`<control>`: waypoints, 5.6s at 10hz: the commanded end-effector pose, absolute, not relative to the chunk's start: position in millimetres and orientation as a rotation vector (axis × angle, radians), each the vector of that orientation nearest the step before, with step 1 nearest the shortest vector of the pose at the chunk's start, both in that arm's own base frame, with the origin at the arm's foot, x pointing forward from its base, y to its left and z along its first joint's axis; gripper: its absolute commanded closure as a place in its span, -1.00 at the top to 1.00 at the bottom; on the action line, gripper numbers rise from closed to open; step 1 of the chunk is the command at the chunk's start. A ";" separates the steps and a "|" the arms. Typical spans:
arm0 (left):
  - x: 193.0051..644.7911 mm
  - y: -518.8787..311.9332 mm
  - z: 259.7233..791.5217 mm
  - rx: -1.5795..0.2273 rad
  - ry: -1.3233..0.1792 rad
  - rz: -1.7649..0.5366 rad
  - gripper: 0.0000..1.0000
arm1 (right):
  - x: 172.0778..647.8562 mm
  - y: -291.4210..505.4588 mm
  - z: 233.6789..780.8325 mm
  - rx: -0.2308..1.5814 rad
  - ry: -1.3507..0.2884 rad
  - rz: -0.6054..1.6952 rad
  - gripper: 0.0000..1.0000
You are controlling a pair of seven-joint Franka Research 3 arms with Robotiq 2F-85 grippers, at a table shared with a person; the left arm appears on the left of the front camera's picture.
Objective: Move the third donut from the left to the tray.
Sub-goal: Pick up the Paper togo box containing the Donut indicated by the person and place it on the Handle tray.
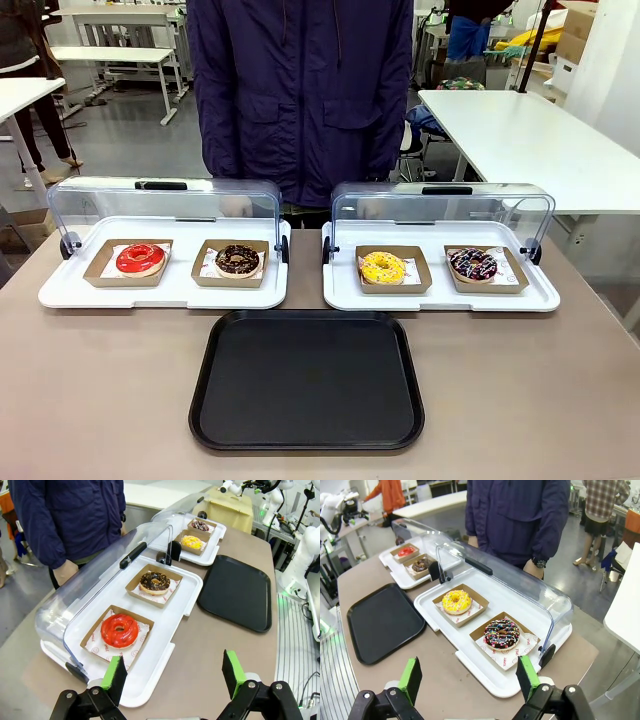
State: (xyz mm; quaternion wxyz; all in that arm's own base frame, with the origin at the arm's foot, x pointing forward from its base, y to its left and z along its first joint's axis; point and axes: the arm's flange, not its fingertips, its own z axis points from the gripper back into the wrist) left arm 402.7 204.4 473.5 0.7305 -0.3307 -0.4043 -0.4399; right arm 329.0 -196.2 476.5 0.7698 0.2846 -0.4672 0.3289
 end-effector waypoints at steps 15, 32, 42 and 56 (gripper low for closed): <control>401.5 205.0 475.9 -0.734 -0.898 -0.982 1.00 | 333.6 -198.3 478.6 0.613 -1.048 0.729 1.00; 401.5 205.0 475.9 -0.734 -0.898 -0.982 1.00 | 333.6 -198.3 478.6 0.613 -1.048 0.729 1.00; 401.5 205.0 475.9 -0.734 -0.898 -0.982 1.00 | 333.6 -198.3 478.6 0.613 -1.048 0.729 1.00; 401.5 205.0 475.9 -0.734 -0.898 -0.982 1.00 | 333.6 -198.3 478.6 0.613 -1.048 0.729 1.00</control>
